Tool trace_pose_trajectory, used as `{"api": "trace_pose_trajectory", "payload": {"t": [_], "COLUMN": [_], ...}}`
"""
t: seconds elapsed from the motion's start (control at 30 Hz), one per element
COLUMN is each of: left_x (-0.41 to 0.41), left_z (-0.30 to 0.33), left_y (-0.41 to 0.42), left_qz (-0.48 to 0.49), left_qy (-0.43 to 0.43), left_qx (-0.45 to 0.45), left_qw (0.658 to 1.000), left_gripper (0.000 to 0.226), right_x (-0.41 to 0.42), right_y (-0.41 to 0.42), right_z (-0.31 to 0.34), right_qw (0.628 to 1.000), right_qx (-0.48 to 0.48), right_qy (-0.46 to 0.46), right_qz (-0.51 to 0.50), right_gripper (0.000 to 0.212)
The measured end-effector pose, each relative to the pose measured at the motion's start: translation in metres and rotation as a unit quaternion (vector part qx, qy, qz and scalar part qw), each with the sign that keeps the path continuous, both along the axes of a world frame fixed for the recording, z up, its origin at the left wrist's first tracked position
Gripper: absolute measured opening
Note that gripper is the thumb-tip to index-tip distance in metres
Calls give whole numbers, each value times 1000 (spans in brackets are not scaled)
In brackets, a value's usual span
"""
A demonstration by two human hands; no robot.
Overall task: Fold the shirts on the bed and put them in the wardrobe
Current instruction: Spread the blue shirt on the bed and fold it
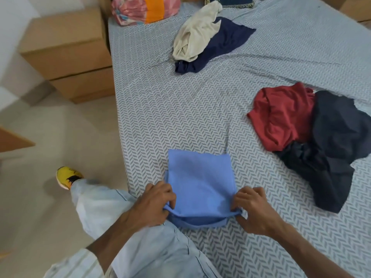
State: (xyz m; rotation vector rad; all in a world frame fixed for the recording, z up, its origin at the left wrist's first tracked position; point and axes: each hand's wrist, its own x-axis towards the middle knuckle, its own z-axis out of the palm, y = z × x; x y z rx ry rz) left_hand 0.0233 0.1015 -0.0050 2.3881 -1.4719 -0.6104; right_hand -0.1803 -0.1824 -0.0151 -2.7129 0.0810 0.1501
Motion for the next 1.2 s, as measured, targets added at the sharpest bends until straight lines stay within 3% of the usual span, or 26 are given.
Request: {"api": "trace_pose_trajectory", "payload": {"t": [0.1, 0.2, 0.27, 0.37, 0.47, 0.63, 0.77, 1.1, 1.2], "left_x": [-2, -10, -15, -20, -24, -22, -17, 12, 11], "left_z": [6, 4, -6, -23, -43, -41, -40, -33, -33], "left_y": [-7, -28, -50, -74, -74, -78, -74, -83, -84], "left_qz": [-30, -20, -13, -1, -5, 10, 92, 154, 182], "left_qy": [-25, -87, -131, -112, -79, -63, -70, -72, -41], "left_qx": [51, -33, -69, 20, 108, 126, 70, 144, 119], "left_qw": [998, 995, 989, 993, 991, 990, 991, 975, 975], "left_gripper": [21, 27, 39, 87, 107, 114, 99, 87, 84], "right_x": [3, 24, 48, 83, 100, 108, 105, 113, 118], "right_y": [4, 14, 22, 29, 30, 30, 34, 35, 31], "right_z": [1, 7, -1, -21, -40, -53, -49, -45, -43], "right_qw": [999, 988, 977, 985, 991, 988, 988, 989, 991], "right_qx": [-51, -38, -57, -81, -100, -110, -108, -98, -57], "right_qy": [15, -138, -197, -139, -38, 7, -12, 37, 47], "right_qz": [-7, -49, -54, -65, -78, -105, -109, -103, -111], "right_gripper": [21, 17, 32, 57, 72, 80, 76, 66, 65]}}
